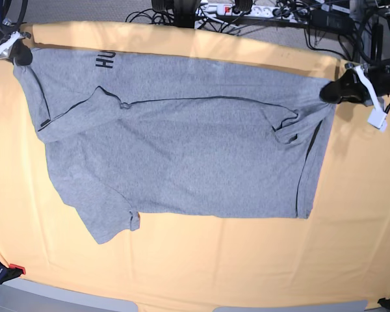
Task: Layout the t-shirt on the table in an organized manner, then fold the t-shirt properly
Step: 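Pull both shoulder corners away from the robot, sliding the shirt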
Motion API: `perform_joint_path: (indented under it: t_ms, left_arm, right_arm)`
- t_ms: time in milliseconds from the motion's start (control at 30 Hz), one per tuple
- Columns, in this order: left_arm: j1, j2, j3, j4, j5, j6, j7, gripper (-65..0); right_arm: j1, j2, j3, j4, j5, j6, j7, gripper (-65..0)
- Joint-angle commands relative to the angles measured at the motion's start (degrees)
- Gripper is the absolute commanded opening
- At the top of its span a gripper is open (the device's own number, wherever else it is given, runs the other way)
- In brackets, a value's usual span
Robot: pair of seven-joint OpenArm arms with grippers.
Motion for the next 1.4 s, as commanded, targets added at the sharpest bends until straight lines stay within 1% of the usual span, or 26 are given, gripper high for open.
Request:
perform_joint_path:
  t_ms: [0, 133, 267, 400, 700, 833, 967, 1167, 1367]
  left_arm:
    - [-0.13, -1.64, -0.46, 0.79, -1.03, -0.37, -0.79, -65.0]
    - [0.0, -2.29, -0.48, 0.79, -0.96, -0.35, -0.79, -65.0]
    - [-0.02, -3.74, -0.48, 0.79, -1.07, -0.26, -0.79, -65.0]
    - [0.35, -4.42, -0.46, 0.79, -4.42, -0.37, -0.79, -65.0]
    - [4.52, -4.94, -0.46, 0.79, -4.42, -0.87, -0.79, -65.0]
    - [4.59, -5.16, -0.48, 0.79, -4.42, -0.87, -0.79, -65.0]
    - [4.66, -5.92, -0.46, 0.79, -4.42, -0.87, -0.79, -65.0]
    - [5.46, -8.2, -0.46, 0.79, -4.42, -0.87, -0.79, -65.0]
    - [7.32, -8.24, -0.46, 0.79, -4.42, -0.87, -0.79, -65.0]
  right_arm:
    - [-0.33, 1.03, 0.5, 0.85, 0.61, 0.1, 0.64, -65.0]
    - [-0.33, 1.05, 0.5, 0.85, 0.59, 0.1, 0.64, -65.0]
    - [-2.08, 1.07, 0.5, 0.85, 0.57, 0.1, 0.64, -65.0]
    - [-3.17, 1.16, 0.5, 0.85, 0.59, 0.1, 0.64, -65.0]
    - [-4.07, 1.18, 0.5, 0.85, 0.59, 0.1, 0.64, -65.0]
    - [-4.76, 1.18, 0.5, 0.85, 0.59, 0.1, 0.64, -65.0]
    - [-6.23, 1.25, 0.5, 0.85, 0.59, 0.1, 0.64, -65.0]
    - [-6.21, 1.33, 0.5, 0.85, 0.61, 0.1, 0.64, -65.0]
    - [-6.21, 1.33, 0.5, 0.85, 0.63, 0.1, 0.64, -65.0]
